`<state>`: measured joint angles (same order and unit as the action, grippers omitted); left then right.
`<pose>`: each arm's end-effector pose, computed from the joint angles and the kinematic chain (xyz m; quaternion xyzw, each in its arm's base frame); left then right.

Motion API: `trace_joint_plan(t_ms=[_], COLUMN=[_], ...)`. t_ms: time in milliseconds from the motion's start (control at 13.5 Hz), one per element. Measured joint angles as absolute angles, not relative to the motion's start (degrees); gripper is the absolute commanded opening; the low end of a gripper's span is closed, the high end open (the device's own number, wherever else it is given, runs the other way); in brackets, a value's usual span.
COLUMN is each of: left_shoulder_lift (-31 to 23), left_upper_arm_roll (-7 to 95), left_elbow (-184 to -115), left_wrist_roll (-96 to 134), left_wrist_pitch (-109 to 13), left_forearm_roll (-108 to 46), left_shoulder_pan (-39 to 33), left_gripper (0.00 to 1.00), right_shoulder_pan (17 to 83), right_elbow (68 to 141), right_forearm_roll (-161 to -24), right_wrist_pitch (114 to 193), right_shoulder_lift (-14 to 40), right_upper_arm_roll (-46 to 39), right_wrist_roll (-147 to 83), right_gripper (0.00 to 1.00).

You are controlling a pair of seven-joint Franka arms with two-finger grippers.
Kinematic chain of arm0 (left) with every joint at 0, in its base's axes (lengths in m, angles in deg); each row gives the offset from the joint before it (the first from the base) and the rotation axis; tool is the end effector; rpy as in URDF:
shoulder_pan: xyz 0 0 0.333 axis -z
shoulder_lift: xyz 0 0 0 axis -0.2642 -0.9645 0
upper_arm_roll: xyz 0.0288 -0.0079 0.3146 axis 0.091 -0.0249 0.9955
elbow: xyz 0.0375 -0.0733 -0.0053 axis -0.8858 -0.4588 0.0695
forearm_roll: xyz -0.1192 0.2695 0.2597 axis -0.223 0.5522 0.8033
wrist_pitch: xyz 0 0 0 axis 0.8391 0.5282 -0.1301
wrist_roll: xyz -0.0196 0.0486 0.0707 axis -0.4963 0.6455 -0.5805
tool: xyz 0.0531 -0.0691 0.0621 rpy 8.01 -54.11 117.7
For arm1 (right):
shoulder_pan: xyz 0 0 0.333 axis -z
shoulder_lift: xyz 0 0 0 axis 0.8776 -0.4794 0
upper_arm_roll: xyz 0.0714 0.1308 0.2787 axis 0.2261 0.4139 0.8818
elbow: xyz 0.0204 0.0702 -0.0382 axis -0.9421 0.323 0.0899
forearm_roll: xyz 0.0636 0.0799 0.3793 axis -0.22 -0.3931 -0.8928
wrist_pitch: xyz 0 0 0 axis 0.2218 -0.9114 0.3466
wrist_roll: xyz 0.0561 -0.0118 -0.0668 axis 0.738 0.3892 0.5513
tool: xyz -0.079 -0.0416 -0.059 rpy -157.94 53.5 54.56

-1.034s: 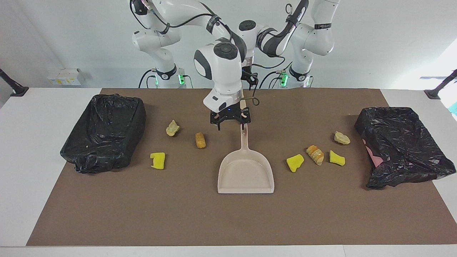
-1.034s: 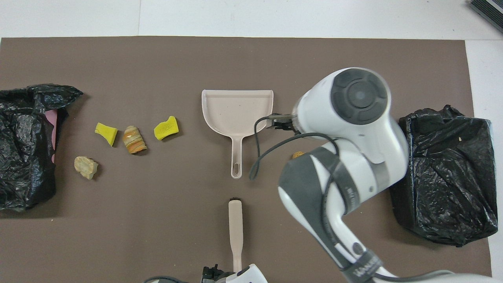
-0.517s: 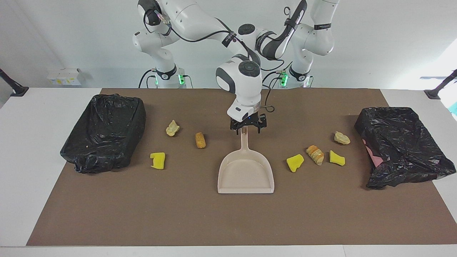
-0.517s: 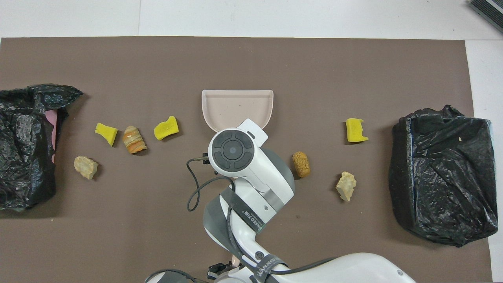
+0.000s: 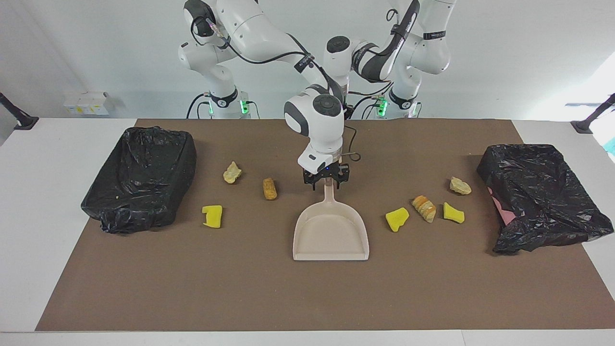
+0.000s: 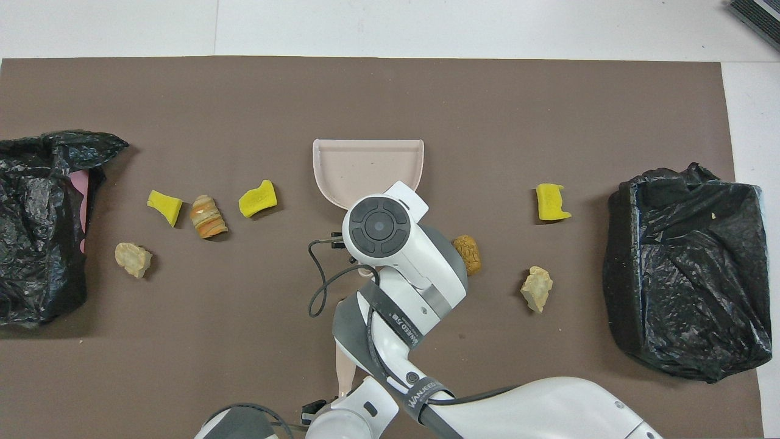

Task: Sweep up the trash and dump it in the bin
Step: 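Grasp the dustpan handle with the right gripper while the left gripper grasps the brush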

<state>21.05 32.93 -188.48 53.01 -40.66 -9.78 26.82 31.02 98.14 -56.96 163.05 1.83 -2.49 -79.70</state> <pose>0.2299 -0.3469 0.3453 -0.9991 0.0338 0.0067 0.0232 0.5349 0.4133 0.3414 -0.9993 -0.0086 -0.0297 0.0213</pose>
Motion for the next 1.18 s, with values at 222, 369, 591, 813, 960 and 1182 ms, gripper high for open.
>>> trace_joint_plan(t_ms=[222, 369, 591, 813, 960, 1182], left_shoulder_lift=[23.0, 24.0, 24.4, 24.5, 24.6, 24.5], left_upper_arm_roll=[33.1, 33.3, 33.4, 33.4, 33.5, 33.5], left_elbow=[-188.4, -188.4, -188.1, -185.9, -183.6, -181.8], left_wrist_roll=[53.1, 53.0, 50.3, 40.9, 33.3, 25.9], left_wrist_pitch=[-38.5, -37.6, -37.5, -35.7, -34.2, -33.3], left_forearm_roll=[-9.8, -9.7, -8.8, -8.4, -8.3, -7.4], left_shoulder_pan=[20.1, 15.0, 7.5, -0.2, -6.3, -14.5], left_gripper=[0.0, 0.0, 0.0, 0.0, 0.0, 0.0], right_shoulder_pan=[31.0, 31.1, 33.1, 35.8, 36.3, 36.7], right_elbow=[98.2, 98.2, 97.8, 97.5, 97.5, 97.5], right_forearm_roll=[-57.0, -56.2, -54.9, -54.9, -54.9, -54.9], right_wrist_pitch=[163.1, 163.1, 163.1, 163.0, 161.8, 160.0], right_shoulder_lift=[2.0, 2.0, 2.3, 3.9, 4.8, 5.1], right_upper_arm_roll=[-2.5, -2.6, -2.7, -2.7, -2.7, -2.6], right_wrist_roll=[-79.7, -79.4, -74.4, -65.5, -61.4, -52.3], right_gripper=[0.0, 0.0, 0.0, 0.0, 0.0, 0.0])
